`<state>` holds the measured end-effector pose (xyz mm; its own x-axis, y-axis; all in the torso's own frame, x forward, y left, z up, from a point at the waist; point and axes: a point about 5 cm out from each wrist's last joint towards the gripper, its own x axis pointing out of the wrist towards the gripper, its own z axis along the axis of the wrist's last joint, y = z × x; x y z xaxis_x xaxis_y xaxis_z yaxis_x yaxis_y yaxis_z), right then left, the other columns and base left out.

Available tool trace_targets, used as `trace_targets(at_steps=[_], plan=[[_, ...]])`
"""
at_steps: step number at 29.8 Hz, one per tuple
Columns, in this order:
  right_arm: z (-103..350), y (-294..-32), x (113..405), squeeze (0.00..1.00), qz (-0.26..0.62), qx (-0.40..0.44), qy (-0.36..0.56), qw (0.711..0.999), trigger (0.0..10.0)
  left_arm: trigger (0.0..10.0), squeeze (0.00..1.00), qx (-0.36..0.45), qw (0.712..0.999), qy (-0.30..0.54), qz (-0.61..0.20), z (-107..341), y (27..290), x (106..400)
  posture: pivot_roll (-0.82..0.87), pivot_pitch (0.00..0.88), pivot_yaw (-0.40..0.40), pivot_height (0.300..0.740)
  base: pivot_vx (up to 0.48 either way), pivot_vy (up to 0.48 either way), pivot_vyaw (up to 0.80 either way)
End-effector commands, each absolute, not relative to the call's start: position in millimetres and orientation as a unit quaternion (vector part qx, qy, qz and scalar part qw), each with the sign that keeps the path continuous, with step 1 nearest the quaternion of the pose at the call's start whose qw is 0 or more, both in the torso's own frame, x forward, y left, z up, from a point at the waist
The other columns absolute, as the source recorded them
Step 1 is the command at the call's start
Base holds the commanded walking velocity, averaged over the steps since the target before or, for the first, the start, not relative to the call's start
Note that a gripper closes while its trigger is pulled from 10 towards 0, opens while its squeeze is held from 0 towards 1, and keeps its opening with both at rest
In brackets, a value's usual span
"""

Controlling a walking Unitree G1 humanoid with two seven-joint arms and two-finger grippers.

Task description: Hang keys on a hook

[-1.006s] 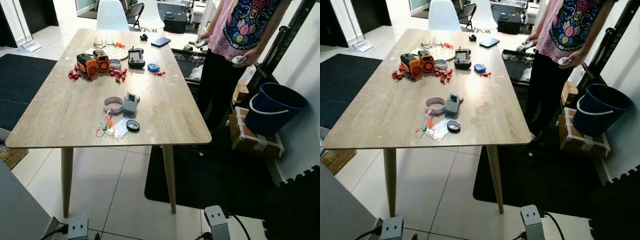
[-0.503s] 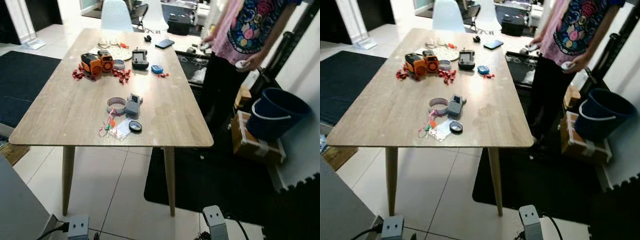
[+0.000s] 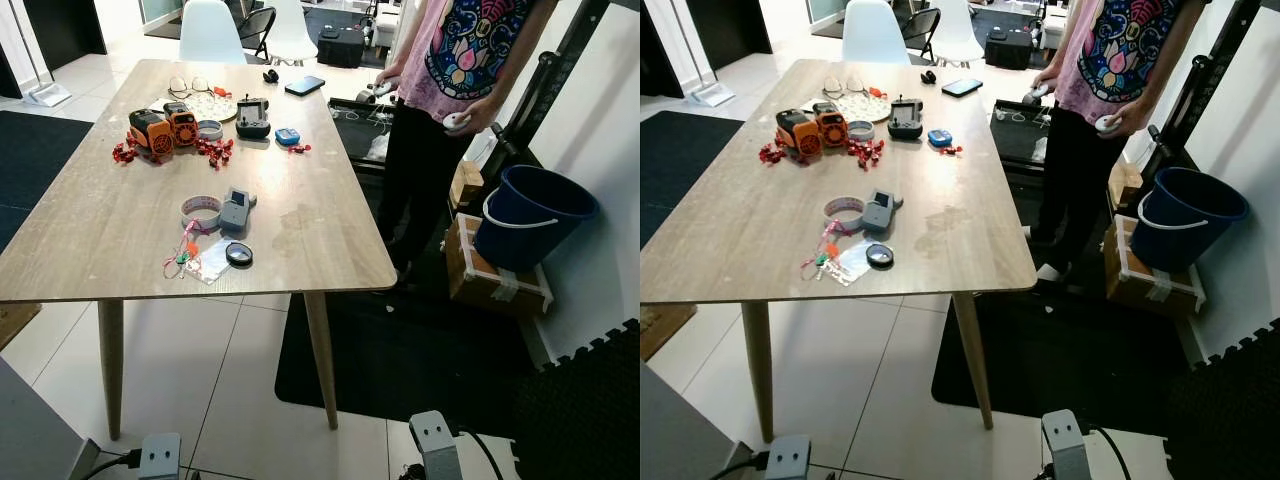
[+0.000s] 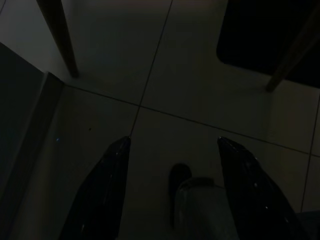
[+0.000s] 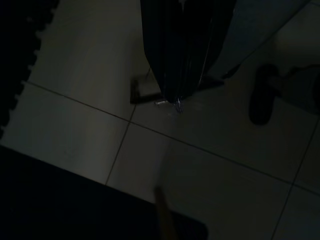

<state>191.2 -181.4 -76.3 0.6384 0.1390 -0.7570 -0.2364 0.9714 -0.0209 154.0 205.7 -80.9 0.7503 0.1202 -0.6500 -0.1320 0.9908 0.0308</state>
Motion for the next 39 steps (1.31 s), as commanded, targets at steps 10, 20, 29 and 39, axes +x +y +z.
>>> trace_targets(at_steps=[10,20,29,39], plan=[[-77.3,-184.0,188.6,0.0,0.121,-0.088,0.417,0.896,10.0,10.0,0.0,-0.003,0.938,0.341,0.066,-80.5,203.6,153.3,0.08,0.025,-0.076,0.74,0.0,0.0,0.59],[-77.3,-183.5,188.7,0.0,0.125,-0.093,0.418,0.895,10.0,10.0,0.0,-0.004,0.94,0.335,0.067,-79.4,202.5,154.7,0.08,0.026,-0.079,0.74,0.0,0.0,0.8],[-76.9,-183.0,189.8,0.0,0.127,-0.095,0.417,0.895,10.0,10.0,0.0,-0.003,0.941,0.329,0.071,-78.3,203.7,155.0,0.08,0.032,-0.085,0.74,0.0,0.0,0.8],[-76.1,-180.8,192.2,0.0,0.129,-0.094,0.416,0.895,10.0,10.0,0.0,-0.003,0.941,0.33,0.081,-78.5,205.4,153.7,0.09,0.042,-0.09,0.74,0.0,0.0,0.8]])
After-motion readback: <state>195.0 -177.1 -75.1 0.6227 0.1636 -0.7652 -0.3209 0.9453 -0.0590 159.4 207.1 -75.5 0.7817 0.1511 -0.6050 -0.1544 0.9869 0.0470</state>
